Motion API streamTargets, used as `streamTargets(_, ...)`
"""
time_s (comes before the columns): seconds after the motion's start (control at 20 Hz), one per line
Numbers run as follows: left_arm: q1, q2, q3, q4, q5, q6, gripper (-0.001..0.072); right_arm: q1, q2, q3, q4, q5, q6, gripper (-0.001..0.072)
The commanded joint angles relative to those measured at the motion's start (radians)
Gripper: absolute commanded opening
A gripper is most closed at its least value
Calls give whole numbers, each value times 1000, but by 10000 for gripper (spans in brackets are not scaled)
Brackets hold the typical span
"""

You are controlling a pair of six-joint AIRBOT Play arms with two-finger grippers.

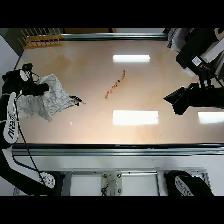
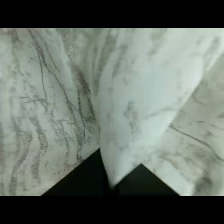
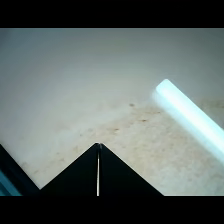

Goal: Fold the clothes and pants, and hang the long-sleeved shirts on hangers.

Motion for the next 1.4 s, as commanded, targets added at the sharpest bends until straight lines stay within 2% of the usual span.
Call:
streamTargets(0.0,-84,178,2,-53,-34,2,11,1,0,0,0,0,0,25)
streamTargets(0.15,-222,363,2,-143,-77,12,12,1,0,0,0,0,0,25)
streamTargets(0.3,-400,494,2,-194,-57,11,11,1,0,0,0,0,0,25)
streamTargets(0.4,-541,562,2,-208,22,11,11,1,0,0,0,0,0,25)
streamTargets(0.55,-748,643,2,-206,235,11,11,1,0,0,2,0,1,25)
streamTargets(0.65,-830,669,2,-171,286,9,11,1,0,0,48,0,1,25)
streamTargets(0.75,-849,659,1,-145,201,4,11,1,0,0,113,1,1,25)
streamTargets(0.85,-821,609,-2,-146,45,-14,11,1,0,0,156,1,1,25)
streamTargets(0.95,-787,520,-5,-148,-131,-31,11,1,-2,0,151,-13,-1,25)
streamTargets(1.0,-777,479,-34,-148,-179,-31,11,0,-5,0,126,-46,7,24)
streamTargets(1.1,-775,416,-143,-149,-188,-31,11,0,-11,0,-21,-123,141,24)
streamTargets(1.2,-774,374,-274,-154,-171,-34,11,-1,-24,-4,-256,-155,374,26)
streamTargets(1.25,-774,361,-332,-154,-168,-38,11,-2,-32,-14,-354,-157,509,68)
streamTargets(1.35,-774,350,-419,-154,-177,-38,11,-2,-56,-70,-442,-158,693,720)
